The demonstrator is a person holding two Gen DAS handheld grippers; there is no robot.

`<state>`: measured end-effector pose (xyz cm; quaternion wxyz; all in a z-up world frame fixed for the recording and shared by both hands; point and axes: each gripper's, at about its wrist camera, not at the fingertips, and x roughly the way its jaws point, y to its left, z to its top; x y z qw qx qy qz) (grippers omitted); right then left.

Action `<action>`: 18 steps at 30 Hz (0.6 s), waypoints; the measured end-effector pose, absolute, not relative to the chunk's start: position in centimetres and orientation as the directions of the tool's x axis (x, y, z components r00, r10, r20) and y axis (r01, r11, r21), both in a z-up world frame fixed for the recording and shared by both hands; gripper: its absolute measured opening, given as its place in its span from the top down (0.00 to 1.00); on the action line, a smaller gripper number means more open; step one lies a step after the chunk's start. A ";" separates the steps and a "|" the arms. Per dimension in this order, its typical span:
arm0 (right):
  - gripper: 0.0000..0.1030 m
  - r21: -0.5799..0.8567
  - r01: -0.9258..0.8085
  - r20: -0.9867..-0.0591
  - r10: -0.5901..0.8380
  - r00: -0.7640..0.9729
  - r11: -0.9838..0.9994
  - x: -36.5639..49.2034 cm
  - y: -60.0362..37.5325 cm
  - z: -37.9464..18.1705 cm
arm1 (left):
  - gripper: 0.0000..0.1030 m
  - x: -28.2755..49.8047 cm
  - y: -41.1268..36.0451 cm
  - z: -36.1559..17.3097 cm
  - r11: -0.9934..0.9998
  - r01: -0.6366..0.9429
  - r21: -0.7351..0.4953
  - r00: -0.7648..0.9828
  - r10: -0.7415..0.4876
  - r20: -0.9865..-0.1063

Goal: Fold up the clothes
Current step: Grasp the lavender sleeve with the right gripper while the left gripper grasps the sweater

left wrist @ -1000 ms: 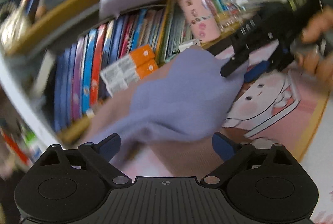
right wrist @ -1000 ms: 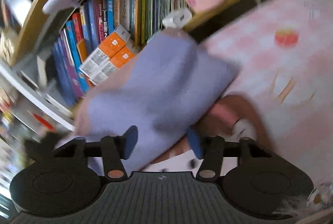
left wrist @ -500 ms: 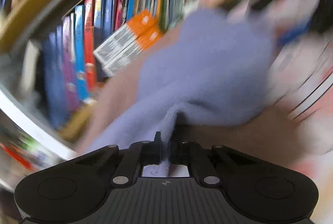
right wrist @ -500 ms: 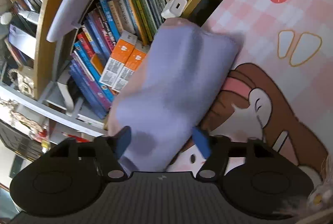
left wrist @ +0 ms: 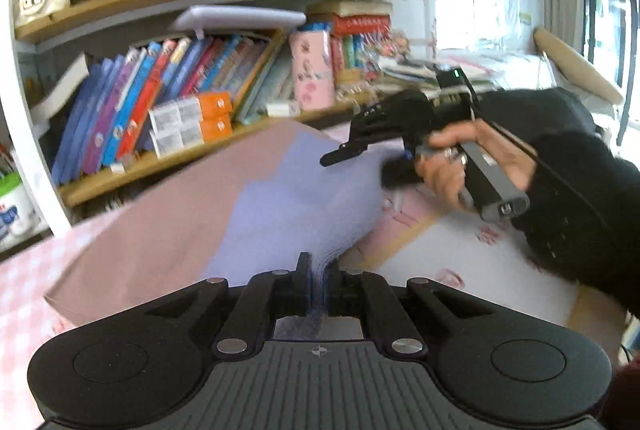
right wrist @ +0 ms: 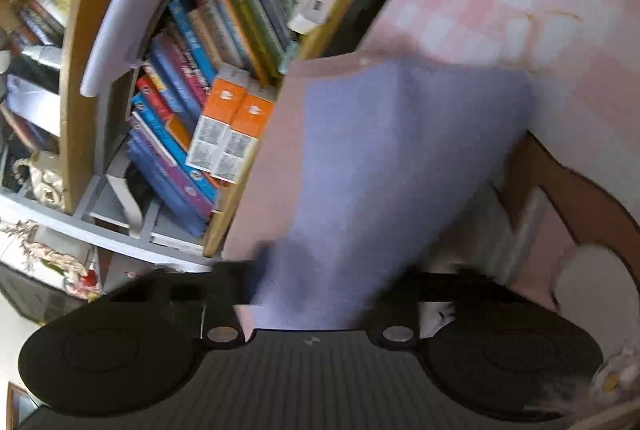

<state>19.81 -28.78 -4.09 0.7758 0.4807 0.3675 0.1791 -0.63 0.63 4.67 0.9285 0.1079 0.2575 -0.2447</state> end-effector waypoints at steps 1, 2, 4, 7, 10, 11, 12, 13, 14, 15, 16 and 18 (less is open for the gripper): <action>0.88 0.880 0.056 -0.381 0.632 0.675 0.471 19.3 -29.2 -3.7 | 0.96 -1.0 0.5 4.4 0.848 0.528 0.038 0.726 -0.428 -0.538; 0.89 0.883 0.037 -0.364 0.633 0.683 0.468 18.8 -29.6 -3.2 | 0.96 -1.4 0.4 4.1 0.837 0.547 0.000 0.704 -0.459 -0.542; 0.90 0.866 -0.038 -0.321 0.614 0.721 0.498 17.5 -30.9 -0.6 | 0.96 -1.9 -0.6 4.2 0.779 0.615 -0.120 0.634 -0.580 -0.512; 0.90 0.802 -0.205 -0.223 0.600 0.768 0.560 15.4 -32.9 6.8 | 0.96 -3.0 -1.0 7.3 0.637 0.736 -0.229 0.563 -0.764 -0.316; 0.90 0.671 -0.391 -0.086 0.590 0.803 0.630 12.6 -32.8 16.0 | 0.96 -4.2 -1.1 11.7 0.453 0.854 -0.255 0.460 -0.887 -0.038; 0.90 0.631 -0.448 -0.037 0.601 0.799 0.634 11.8 -32.3 18.7 | 0.96 -4.6 -1.0 13.2 0.390 0.886 -0.252 0.415 -0.908 0.057; 0.90 0.586 -0.501 0.013 0.611 0.791 0.637 11.0 -31.8 21.5 | 0.96 -4.9 0.3 14.3 0.351 0.899 -0.261 0.397 -0.906 0.149; 0.90 0.542 -0.543 0.044 0.623 0.781 0.641 10.5 -30.8 23.5 | 0.96 -5.3 1.6 15.4 0.313 0.911 -0.268 0.377 -0.895 0.238; 0.90 0.499 -0.577 0.065 0.636 0.769 0.647 10.1 -29.7 25.3 | 0.96 -5.2 2.9 15.8 0.288 0.913 -0.289 0.369 -0.886 0.282; 0.90 0.460 -0.597 0.067 0.644 0.762 0.657 10.0 -28.3 26.2 | 0.96 -5.2 4.1 15.5 0.288 0.902 -0.321 0.383 -0.876 0.293; 0.90 0.425 -0.609 0.060 0.650 0.758 0.670 10.1 -26.8 26.8 | 0.96 -5.1 5.2 15.2 0.289 0.890 -0.352 0.400 -0.866 0.301; 0.89 0.398 -0.597 -0.015 0.656 0.755 0.697 11.4 -23.7 25.7 | 0.96 -5.0 6.9 13.0 0.369 0.834 -0.410 0.486 -0.843 0.231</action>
